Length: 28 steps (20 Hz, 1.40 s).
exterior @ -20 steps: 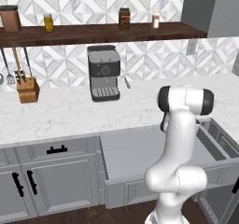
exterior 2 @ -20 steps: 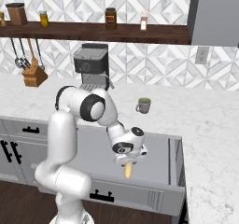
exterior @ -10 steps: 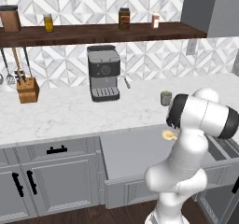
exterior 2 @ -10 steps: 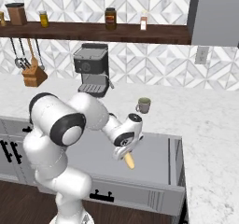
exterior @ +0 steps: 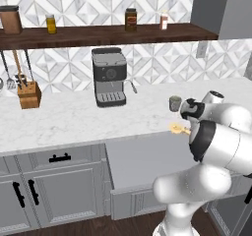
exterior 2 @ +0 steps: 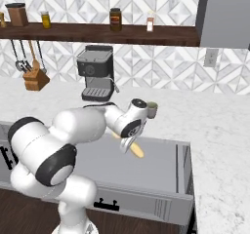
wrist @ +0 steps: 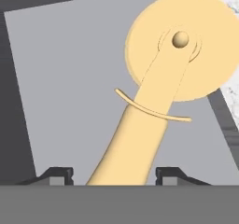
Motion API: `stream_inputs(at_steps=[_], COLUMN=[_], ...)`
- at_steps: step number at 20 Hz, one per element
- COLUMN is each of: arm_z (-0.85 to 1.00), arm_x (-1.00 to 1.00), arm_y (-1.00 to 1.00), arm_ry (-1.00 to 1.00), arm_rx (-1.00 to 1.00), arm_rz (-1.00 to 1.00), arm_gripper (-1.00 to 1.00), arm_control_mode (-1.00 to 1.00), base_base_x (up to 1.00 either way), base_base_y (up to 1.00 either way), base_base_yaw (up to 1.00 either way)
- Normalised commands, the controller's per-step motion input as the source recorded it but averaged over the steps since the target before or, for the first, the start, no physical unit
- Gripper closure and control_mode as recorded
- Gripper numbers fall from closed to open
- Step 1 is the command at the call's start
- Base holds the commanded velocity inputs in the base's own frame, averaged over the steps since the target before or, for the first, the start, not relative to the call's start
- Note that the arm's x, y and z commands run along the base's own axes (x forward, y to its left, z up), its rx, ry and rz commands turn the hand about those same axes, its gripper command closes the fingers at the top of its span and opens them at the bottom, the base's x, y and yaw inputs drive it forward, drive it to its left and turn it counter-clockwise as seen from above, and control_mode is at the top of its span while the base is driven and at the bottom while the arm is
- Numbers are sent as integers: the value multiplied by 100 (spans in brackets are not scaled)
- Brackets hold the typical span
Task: Pick the pizza cutter from the drawer and place it on the counter.
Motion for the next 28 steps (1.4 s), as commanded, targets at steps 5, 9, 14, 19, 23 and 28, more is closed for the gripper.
stream_inputs(at_steps=[5, 9, 14, 19, 23, 28], arm_z=[10, 8, 0, -18, -55, -33], arm_x=[87, 100, 100, 100, 99, 67], arm_y=[27, 41, 23, 16, 13, 10], arm_ry=[0, 0, 0, 0, 0, -4], arm_rx=[1, 0, 0, 0, 0, 0], arm_rz=[6, 0, 0, 0, 0, 0], arm_gripper=[100, 100, 100, 100, 100, -100], arm_control_mode=[-100, -100, -100, -100, -100, -100], base_base_x=[0, 0, 0, 0, 0, 0], base_base_y=[0, 0, 0, 0, 0, 0], base_base_yaw=[0, 0, 0, 0, 0, 0])
